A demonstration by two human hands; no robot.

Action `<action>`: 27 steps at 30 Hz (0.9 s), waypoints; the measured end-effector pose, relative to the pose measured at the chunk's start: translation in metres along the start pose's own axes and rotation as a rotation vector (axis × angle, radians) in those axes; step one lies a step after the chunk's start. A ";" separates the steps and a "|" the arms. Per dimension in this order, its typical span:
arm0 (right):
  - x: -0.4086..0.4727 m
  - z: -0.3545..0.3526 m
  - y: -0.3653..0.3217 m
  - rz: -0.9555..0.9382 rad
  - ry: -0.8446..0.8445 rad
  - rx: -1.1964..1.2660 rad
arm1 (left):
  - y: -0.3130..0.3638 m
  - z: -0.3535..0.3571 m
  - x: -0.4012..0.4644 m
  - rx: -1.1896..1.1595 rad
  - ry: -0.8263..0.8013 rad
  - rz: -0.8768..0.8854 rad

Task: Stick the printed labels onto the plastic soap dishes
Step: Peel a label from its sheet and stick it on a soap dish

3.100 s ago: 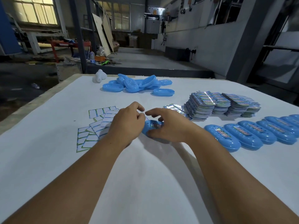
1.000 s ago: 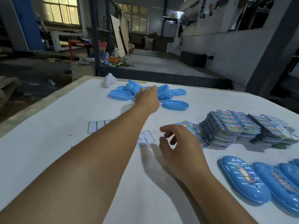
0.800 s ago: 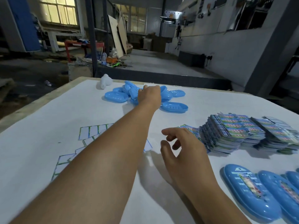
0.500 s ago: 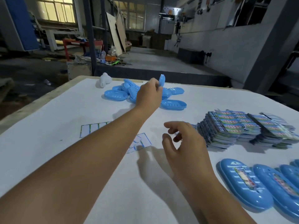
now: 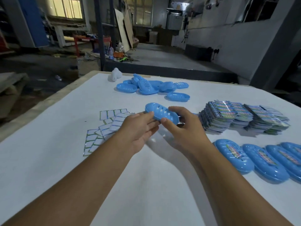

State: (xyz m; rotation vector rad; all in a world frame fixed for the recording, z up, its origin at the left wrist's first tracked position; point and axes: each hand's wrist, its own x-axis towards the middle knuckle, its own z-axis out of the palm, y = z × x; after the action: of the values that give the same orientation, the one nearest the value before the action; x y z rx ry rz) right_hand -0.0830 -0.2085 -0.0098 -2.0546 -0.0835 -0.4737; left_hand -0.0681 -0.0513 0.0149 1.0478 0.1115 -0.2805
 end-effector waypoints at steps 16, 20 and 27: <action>-0.014 -0.020 0.003 -0.037 -0.339 -0.371 | -0.001 -0.030 -0.014 1.538 -0.185 0.477; -0.009 -0.029 0.001 0.099 -0.263 -0.284 | 0.002 -0.031 -0.012 1.588 -0.229 0.490; 0.000 -0.043 0.009 0.236 0.032 -0.732 | -0.002 -0.034 -0.007 1.572 -0.221 0.533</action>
State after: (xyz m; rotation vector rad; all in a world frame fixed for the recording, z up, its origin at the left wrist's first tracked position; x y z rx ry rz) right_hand -0.0937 -0.2499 0.0011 -2.7217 0.4043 -0.4235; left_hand -0.0740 -0.0215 -0.0018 2.5153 -0.7016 0.0726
